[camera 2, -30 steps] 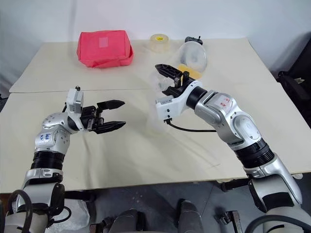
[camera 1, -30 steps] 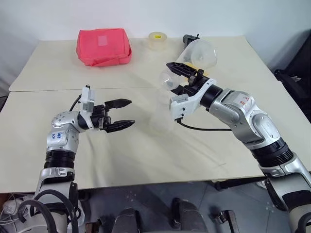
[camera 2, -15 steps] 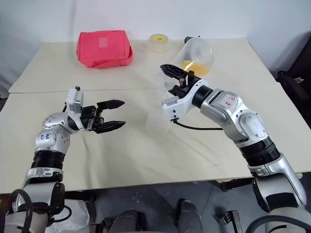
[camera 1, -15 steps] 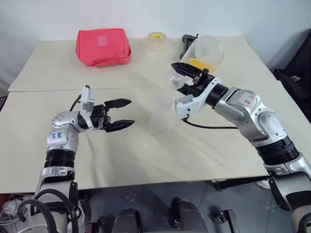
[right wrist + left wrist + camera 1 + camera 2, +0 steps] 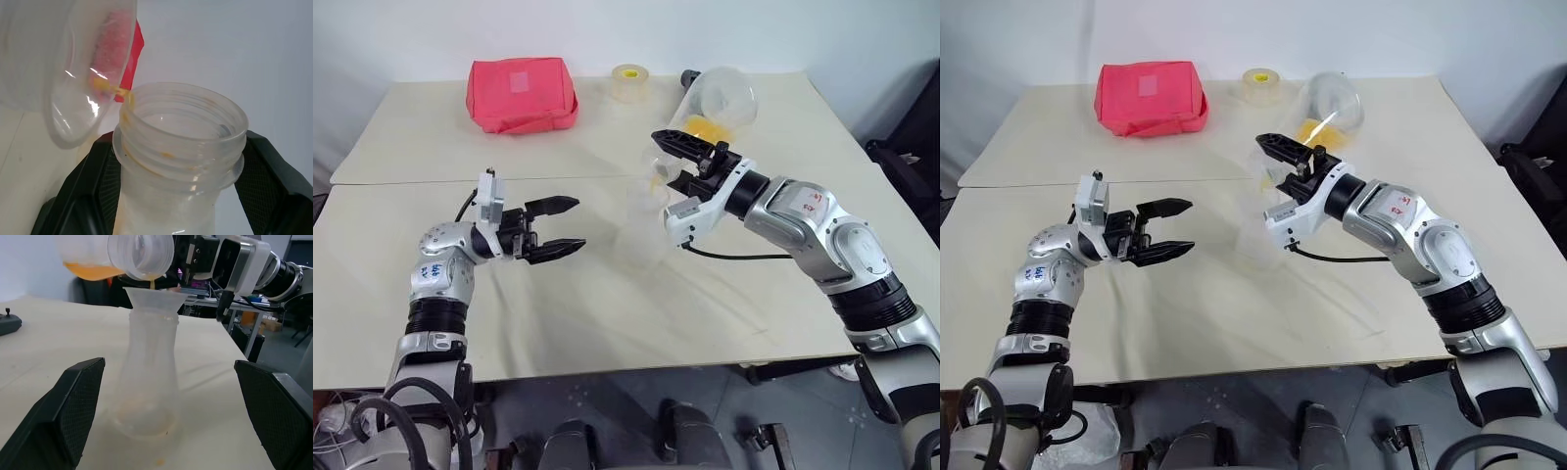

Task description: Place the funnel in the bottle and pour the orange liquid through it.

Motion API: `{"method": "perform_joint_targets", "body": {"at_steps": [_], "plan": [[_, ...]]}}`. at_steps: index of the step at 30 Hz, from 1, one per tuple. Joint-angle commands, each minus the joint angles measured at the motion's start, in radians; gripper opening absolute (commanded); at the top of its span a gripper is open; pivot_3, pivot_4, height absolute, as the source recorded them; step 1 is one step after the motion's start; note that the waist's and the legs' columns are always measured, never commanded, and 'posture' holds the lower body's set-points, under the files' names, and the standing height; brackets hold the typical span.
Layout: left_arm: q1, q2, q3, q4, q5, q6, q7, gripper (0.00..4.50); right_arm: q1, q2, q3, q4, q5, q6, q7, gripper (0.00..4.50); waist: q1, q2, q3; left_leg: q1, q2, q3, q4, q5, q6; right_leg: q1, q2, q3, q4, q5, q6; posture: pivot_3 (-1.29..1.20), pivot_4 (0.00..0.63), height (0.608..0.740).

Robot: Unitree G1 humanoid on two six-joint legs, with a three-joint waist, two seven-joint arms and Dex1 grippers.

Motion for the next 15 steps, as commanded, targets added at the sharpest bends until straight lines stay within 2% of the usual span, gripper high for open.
{"method": "perform_joint_targets", "body": {"at_steps": [1, 15], "plan": [[-0.017, 0.002, 0.007, -0.003, -0.006, -0.013, -0.006, 4.5, -0.032, -0.024, -0.045, -0.014, -0.021, -0.024, -0.042, 2.77, 0.0, 0.0, 0.0, 0.0, 0.0, 0.0, 0.0, 0.0, 0.0, 0.0, 0.0, 0.0, 0.0, 0.0, 0.0, 0.0, 0.15, 0.74], [-0.016, -0.007, 0.006, -0.002, -0.004, -0.016, -0.002, 4.5, -0.05, -0.031, -0.036, 0.013, -0.081, -0.068, -0.097, 2.77, 0.0, 0.0, 0.0, 0.0, 0.0, 0.0, 0.0, 0.0, 0.0, 0.0, 0.0, 0.0, 0.0, 0.0, 0.0, 0.0, 0.15, 0.74]]}}
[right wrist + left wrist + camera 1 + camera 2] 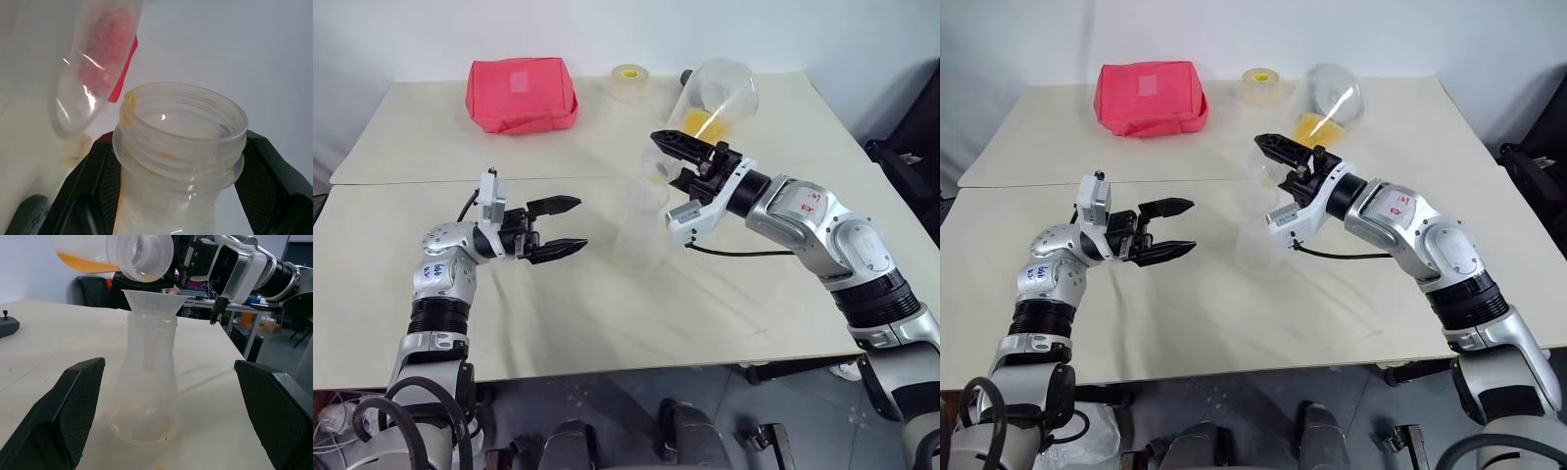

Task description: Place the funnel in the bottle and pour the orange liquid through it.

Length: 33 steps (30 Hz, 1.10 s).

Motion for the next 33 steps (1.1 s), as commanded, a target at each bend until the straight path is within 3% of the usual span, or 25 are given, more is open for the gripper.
{"method": "perform_joint_targets", "body": {"at_steps": [1, 33], "plan": [[-0.016, 0.0, 0.007, -0.003, -0.005, -0.014, -0.002, 4.5, -0.026, -0.019, -0.036, -0.014, -0.008, -0.017, -0.028, 2.77, 0.0, 0.0, 0.0, 0.0, 0.0, 0.0, 0.0, 0.0, 0.0, 0.0, 0.0, 0.0, 0.0, 0.0, 0.0, 0.0, 0.15, 0.74], [-0.01, -0.022, 0.001, -0.005, -0.002, -0.019, 0.01, 4.5, -0.107, -0.007, 0.008, 0.107, -0.127, -0.132, -0.146, 2.77, -0.003, 0.0, 0.0, 0.0, 0.0, 0.0, 0.0, 0.0, 0.0, 0.0, 0.0, 0.0, 0.0, 0.0, 0.0, 0.0, 0.15, 0.74]]}}
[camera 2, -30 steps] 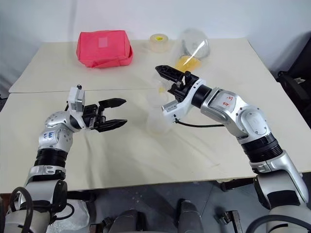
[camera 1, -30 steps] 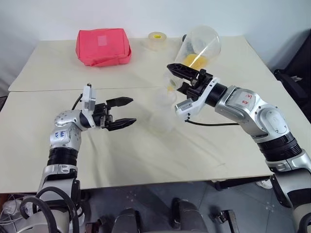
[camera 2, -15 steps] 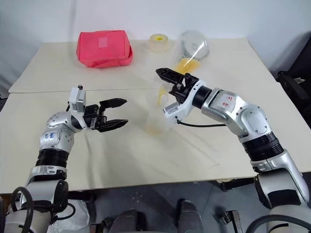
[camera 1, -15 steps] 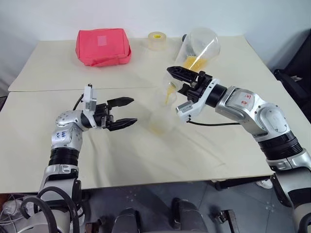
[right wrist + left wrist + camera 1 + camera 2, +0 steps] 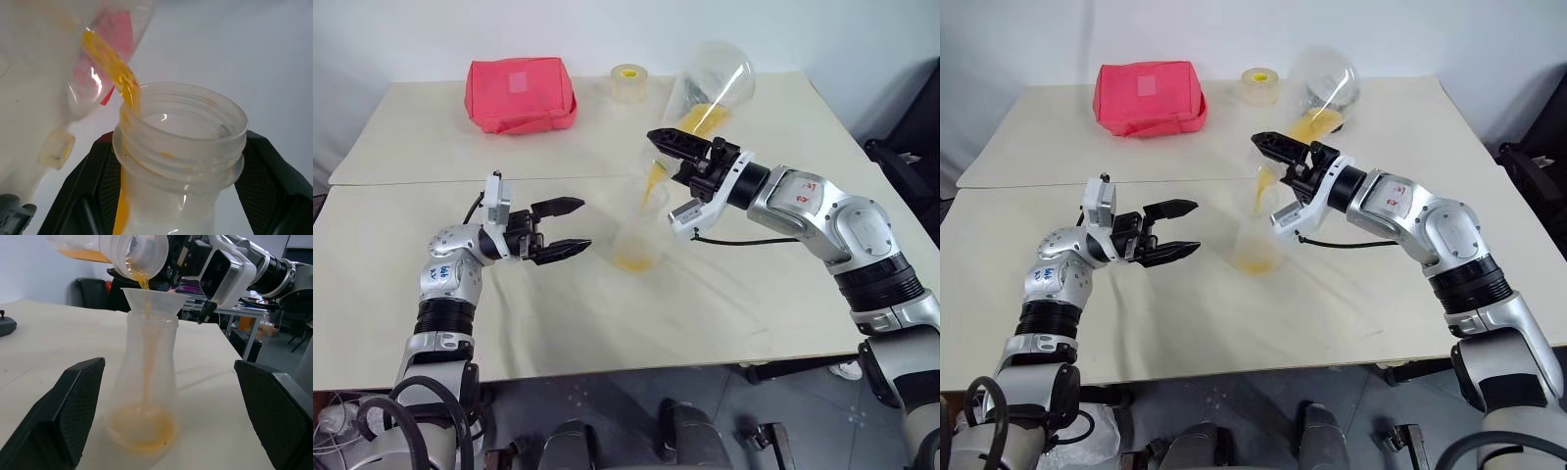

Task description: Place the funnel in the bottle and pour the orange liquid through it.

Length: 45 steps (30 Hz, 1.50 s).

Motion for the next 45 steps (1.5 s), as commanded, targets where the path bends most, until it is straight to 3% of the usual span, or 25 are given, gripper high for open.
{"method": "perform_joint_targets", "body": {"at_steps": [1, 45], "plan": [[-0.009, 0.0, 0.002, -0.021, -0.003, -0.009, 0.003, 4.5, -0.037, 0.001, -0.011, -0.012, -0.001, -0.008, -0.031, 2.77, 0.0, 0.0, 0.0, 0.0, 0.0, 0.0, 0.0, 0.0, 0.0, 0.0, 0.0, 0.0, 0.0, 0.0, 0.0, 0.0, 0.15, 0.74], [-0.006, -0.004, -0.001, -0.044, -0.011, 0.006, 0.009, 4.5, -0.08, -0.022, 0.017, 0.041, -0.118, -0.069, -0.2, 2.77, -0.004, 0.0, 0.0, 0.0, 0.0, 0.0, 0.0, 0.0, 0.0, 0.0, 0.0, 0.0, 0.0, 0.0, 0.0, 0.0, 0.15, 0.74]]}}
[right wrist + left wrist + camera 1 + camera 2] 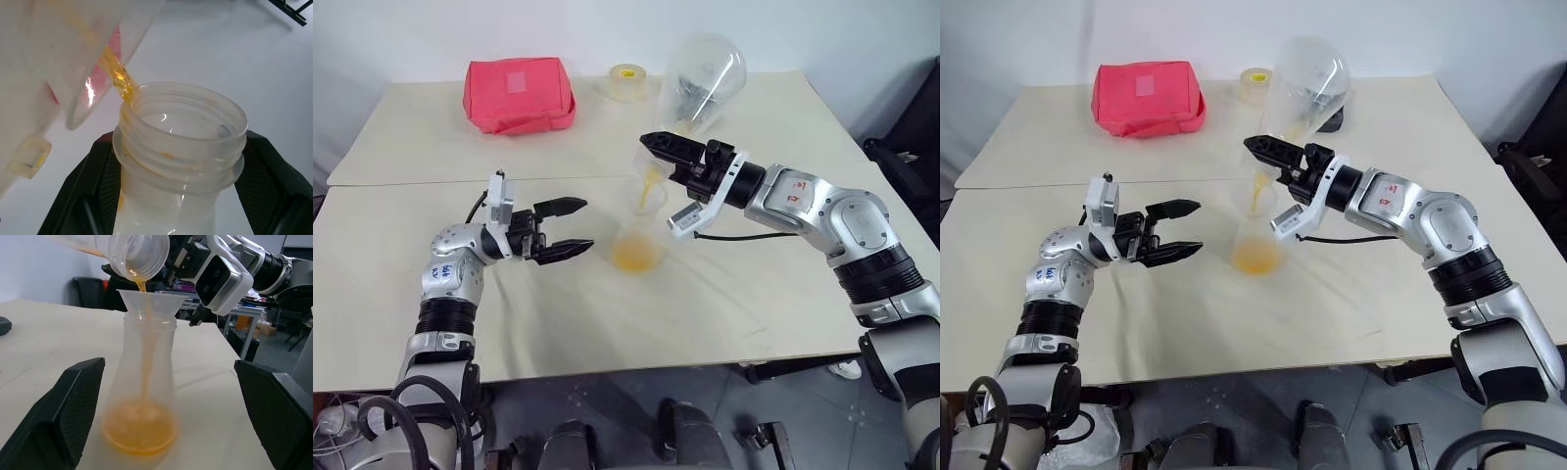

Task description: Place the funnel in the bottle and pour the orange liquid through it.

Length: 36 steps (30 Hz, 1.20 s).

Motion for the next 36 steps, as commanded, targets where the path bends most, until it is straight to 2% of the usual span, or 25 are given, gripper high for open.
{"method": "perform_joint_targets", "body": {"at_steps": [1, 13, 19, 24, 29, 32, 36], "plan": [[-0.006, -0.001, 0.008, -0.028, -0.011, -0.006, 0.003, 4.5, -0.037, -0.017, -0.007, -0.015, -0.005, -0.006, -0.035, 2.77, 0.0, 0.0, 0.0, 0.0, 0.0, 0.0, 0.0, 0.0, 0.0, 0.0, 0.0, 0.0, 0.0, 0.0, 0.0, 0.0, 0.15, 0.74], [-0.002, -0.003, 0.011, -0.028, -0.011, -0.012, 0.005, 4.5, -0.04, -0.018, 0.001, -0.006, -0.027, -0.015, -0.064, 2.77, -0.005, 0.0, 0.0, 0.0, 0.0, 0.0, 0.0, 0.0, 0.0, 0.0, 0.0, 0.0, 0.0, 0.0, 0.0, 0.0, 0.15, 0.74], [-0.005, -0.006, 0.011, -0.02, -0.007, -0.022, 0.011, 4.5, -0.026, -0.006, -0.012, -0.006, 0.012, -0.009, -0.035, 2.77, -0.014, 0.0, 0.0, 0.0, 0.0, 0.0, 0.0, 0.0, 0.0, 0.0, 0.0, 0.0, 0.0, 0.0, 0.0, 0.0, 0.15, 0.74], [-0.001, -0.009, 0.007, -0.016, 0.004, -0.032, 0.037, 4.5, 0.015, 0.037, -0.051, -0.022, 0.193, 0.034, 0.105, 2.77, -0.017, 0.0, 0.0, 0.0, 0.0, 0.0, 0.0, 0.0, 0.0, 0.0, 0.0, 0.0, 0.0, 0.0, 0.0, 0.0, 0.15, 0.74], [0.016, -0.022, 0.005, -0.04, 0.0, -0.029, 0.054, 4.5, 0.107, 0.1, -0.111, -0.106, 0.409, 0.17, 0.279, 2.77, -0.015, 0.0, 0.0, 0.0, 0.0, 0.0, 0.0, 0.0, 0.0, 0.0, 0.0, 0.0, 0.0, 0.0, 0.0, 0.0, 0.15, 0.74], [0.026, -0.025, 0.005, -0.057, -0.003, -0.023, 0.064, 4.5, 0.156, 0.172, -0.187, -0.188, 0.577, 0.351, 0.389, 2.77, -0.015, 0.0, 0.0, 0.0, 0.0, -0.001, 0.0, 0.0, 0.0, 0.0, 0.0, 0.0, 0.001, 0.0, 0.0, 0.0, 0.15, 0.74], [0.036, -0.014, 0.008, -0.07, 0.0, -0.01, 0.081, 4.5, 0.172, 0.278, -0.33, -0.307, 0.793, 0.715, 0.502, 2.77, -0.013, 0.0, 0.0, 0.0, 0.0, -0.001, 0.001, 0.0, 0.0, 0.0, 0.0, 0.0, 0.002, 0.0, 0.0, 0.0, 0.15, 0.74]]}}
